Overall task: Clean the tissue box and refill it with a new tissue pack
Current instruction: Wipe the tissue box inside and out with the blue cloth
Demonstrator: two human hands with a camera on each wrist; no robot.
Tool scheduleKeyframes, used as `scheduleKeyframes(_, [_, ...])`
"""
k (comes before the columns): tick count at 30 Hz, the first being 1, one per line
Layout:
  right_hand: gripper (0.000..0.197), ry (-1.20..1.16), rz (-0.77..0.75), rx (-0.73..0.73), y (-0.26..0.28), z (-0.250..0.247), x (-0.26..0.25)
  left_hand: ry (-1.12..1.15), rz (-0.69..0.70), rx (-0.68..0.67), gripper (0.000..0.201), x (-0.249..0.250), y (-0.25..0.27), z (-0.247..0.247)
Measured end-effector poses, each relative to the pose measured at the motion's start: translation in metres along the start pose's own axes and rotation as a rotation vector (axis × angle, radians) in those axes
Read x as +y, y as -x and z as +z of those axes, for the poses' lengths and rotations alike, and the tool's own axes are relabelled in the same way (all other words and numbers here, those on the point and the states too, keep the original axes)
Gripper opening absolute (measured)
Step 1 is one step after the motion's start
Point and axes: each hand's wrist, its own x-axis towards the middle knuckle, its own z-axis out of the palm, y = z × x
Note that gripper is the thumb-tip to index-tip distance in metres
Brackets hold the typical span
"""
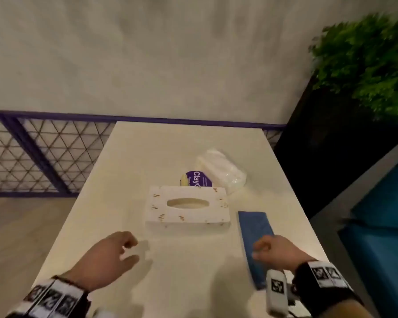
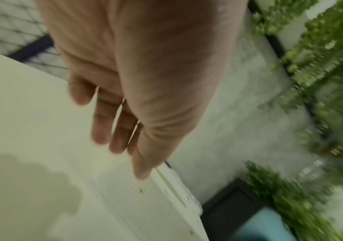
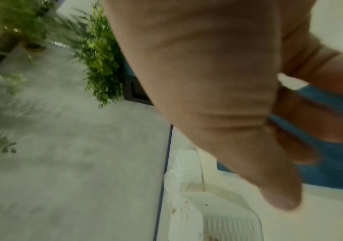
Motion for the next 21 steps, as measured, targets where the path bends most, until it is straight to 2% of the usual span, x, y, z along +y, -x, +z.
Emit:
scheduleKeyframes(2, [0.053, -0.03, 0.089, 0.15, -0.021, 0.001, 0.001, -0.184, 0.102, 0.113, 0.047, 0.024, -0.02, 0.001])
scheduleKeyframes(4, [0.078, 0.059, 0.161, 0.219, -0.036, 0.002, 0.0, -0.28, 0.166, 0.156, 0.063, 0.048, -0.038, 0.005])
scheduleKeyframes(7, [0.098, 0.222, 0.223, 0.193, -0.048, 0.011, 0.001, -0.394, 0.178, 0.093, 0.074, 0.068, -0.063, 0.018])
scheduleKeyframes(10, [0.109, 0.371, 0.209, 0.131, -0.057, 0.025, 0.009, -0.518, 0.162, 0.036, 0.075, 0.081, -0.084, 0.026])
scheduleKeyframes(13, [0.107, 0.409, 0.217, 0.056, -0.061, 0.041, 0.021, -0.586, 0.129, 0.005, 0.065, 0.087, -0.096, 0.031])
scheduleKeyframes(18, [0.053, 0.293, 0.124, 0.18, -0.047, 0.041, 0.03, -0.606, 0.129, 0.064, 0.049, 0.087, -0.113, 0.035])
scheduleKeyframes(21, [0.037, 0.066, 0.162, 0.282, -0.036, 0.027, 0.017, -0.609, 0.144, 0.075, 0.044, 0.086, -0.117, 0.033])
